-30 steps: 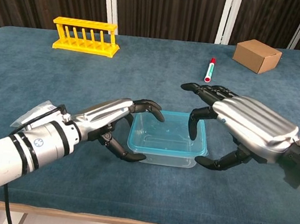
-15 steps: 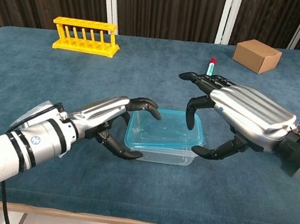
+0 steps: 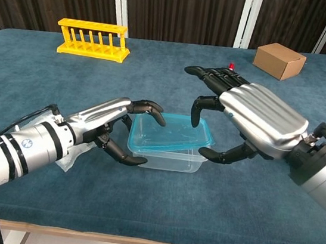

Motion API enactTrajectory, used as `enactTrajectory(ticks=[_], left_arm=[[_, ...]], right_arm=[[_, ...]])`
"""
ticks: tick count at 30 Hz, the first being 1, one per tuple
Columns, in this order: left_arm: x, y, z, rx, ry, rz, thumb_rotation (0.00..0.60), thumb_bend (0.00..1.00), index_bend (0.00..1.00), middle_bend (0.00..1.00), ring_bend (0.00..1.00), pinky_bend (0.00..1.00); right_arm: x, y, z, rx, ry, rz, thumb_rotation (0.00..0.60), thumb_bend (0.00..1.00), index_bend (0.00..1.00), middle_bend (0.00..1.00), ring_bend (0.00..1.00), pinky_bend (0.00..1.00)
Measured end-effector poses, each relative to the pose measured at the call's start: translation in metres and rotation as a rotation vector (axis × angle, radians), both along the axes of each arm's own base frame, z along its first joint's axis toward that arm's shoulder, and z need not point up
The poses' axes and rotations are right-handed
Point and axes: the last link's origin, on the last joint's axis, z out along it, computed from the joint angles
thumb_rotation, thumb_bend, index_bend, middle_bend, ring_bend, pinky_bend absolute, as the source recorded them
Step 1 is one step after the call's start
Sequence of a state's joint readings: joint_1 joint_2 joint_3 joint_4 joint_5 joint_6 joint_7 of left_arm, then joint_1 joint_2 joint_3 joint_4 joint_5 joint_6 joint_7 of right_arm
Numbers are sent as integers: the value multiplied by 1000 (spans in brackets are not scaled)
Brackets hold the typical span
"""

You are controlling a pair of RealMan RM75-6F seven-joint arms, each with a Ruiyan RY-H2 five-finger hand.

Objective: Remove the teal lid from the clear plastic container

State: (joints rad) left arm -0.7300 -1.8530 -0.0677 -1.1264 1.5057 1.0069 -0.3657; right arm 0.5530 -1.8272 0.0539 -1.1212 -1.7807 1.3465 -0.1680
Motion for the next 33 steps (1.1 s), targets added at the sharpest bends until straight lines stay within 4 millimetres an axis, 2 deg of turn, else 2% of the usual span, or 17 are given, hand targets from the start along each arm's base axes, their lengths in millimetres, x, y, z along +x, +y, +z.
enactTrajectory(ticks=[5, 12, 20, 27, 30, 33], left_arm=[[-1, 1, 2, -9, -8, 12, 600, 299, 447, 487, 270, 379], [-4, 2, 5, -16, -3, 20, 600, 298, 447, 491, 272, 381], [-4, 2, 7, -14, 2, 19, 600, 298, 446, 498, 276, 387], [-4, 2, 8, -13, 4, 18, 600, 300, 447, 503, 281, 390], [-3, 2, 9, -9, 3, 15, 600, 301, 446, 505, 282, 390], [-2, 2, 10, -7, 2, 11, 600, 302, 445, 501, 282, 390]], right_arm=[[3, 1, -3, -5, -11, 37, 600, 208, 478, 0, 0, 0], [-6, -9, -10, -32, 9, 42, 600, 212, 490, 0, 0, 0], [-1, -13, -18, -45, -9, 47, 600, 248, 497, 0, 0, 0], [1, -16, -20, -57, -29, 45, 600, 280, 556, 17, 0, 0], [2, -16, -24, -50, -18, 44, 600, 317, 595, 41, 0, 0], [2, -15, -28, -46, -5, 42, 600, 400, 643, 75, 0, 0]])
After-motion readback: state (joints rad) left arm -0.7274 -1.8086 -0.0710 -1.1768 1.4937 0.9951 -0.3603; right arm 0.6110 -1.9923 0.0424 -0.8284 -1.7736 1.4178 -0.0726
